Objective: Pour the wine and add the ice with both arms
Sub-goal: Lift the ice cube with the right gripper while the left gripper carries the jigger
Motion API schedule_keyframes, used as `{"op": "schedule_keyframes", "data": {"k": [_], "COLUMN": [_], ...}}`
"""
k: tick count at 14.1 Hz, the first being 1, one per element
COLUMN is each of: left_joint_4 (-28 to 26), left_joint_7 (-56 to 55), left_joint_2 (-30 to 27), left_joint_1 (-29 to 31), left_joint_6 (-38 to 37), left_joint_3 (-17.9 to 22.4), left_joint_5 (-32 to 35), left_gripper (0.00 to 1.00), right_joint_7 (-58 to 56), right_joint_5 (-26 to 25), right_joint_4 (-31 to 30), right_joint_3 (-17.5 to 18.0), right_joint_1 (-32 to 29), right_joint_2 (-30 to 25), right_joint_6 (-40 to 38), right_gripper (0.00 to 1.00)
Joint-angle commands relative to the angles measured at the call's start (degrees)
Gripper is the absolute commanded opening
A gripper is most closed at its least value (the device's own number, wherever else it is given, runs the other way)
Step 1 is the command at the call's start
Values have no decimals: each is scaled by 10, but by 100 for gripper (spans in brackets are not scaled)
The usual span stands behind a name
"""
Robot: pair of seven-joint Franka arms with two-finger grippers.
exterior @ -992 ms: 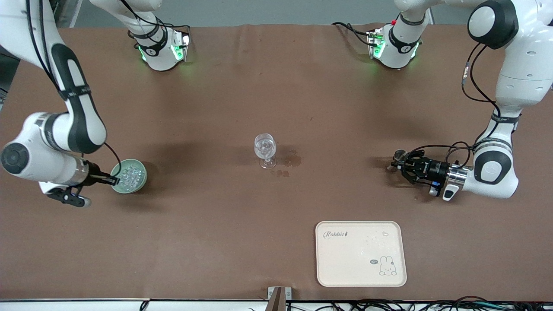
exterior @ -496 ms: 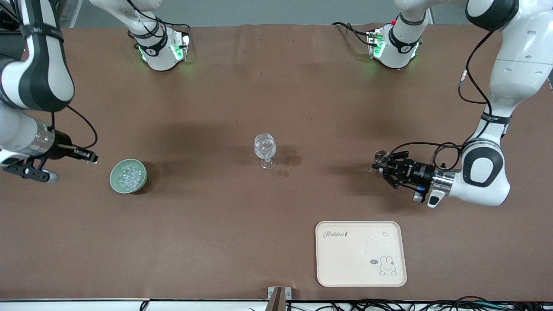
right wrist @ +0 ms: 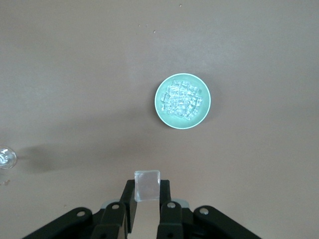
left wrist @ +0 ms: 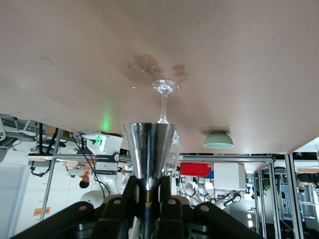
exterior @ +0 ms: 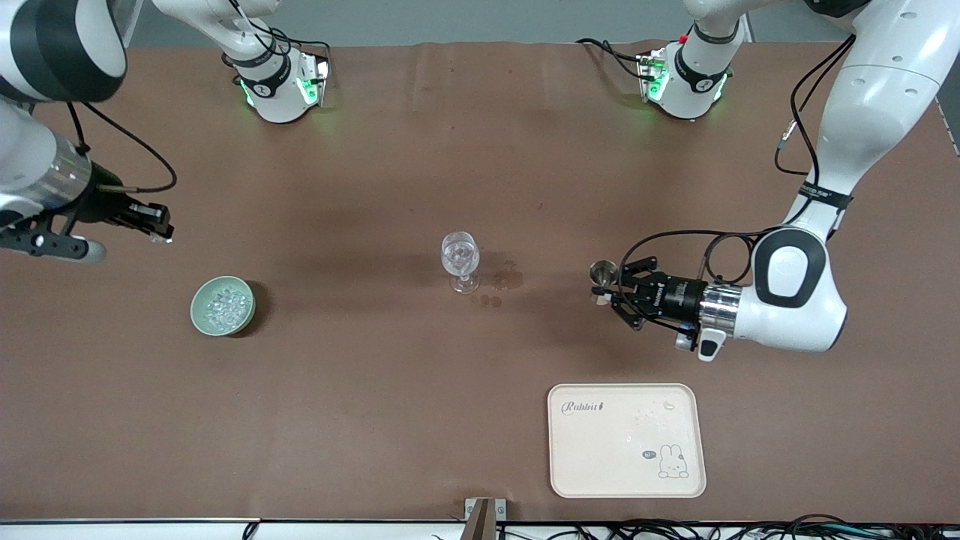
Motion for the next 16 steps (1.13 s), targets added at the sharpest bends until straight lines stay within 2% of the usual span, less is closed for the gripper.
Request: {"op": "schedule_keyframes", "data": {"k": [1, 5, 10, 13, 16], "left_joint_4": [-20, -36, -56, -60, -61], "left_joint_7": [-37, -74, -103, -128, -157], "left_joint_2": [-38, -58, -73, -73, -75], "left_joint_1": [-35, -80, -127, -166, -188], "left_joint_6": [37, 89, 157, 203, 215], "left_joint_3": [-2, -2, -5, -5, -2], "left_joint_5": [-2, -1, -7, -7, 0], "left_gripper": [0, 0, 1, 1, 0], "right_joint_7": [-3, -56, -95, -114, -117], "right_joint_5": [-6, -11, -12, -12, -11], "right_joint_4": [-44, 4, 83, 80, 77], "right_joint_3": [-2, -6, -6, -6, -6], "right_joint_1": [0, -5, -15, -14, -15], "right_joint_2": [-60, -55, -12, -5, -5], "right_joint_6": [1, -20, -65, -67, -63], "right_gripper": [0, 0, 0, 0, 0]}}
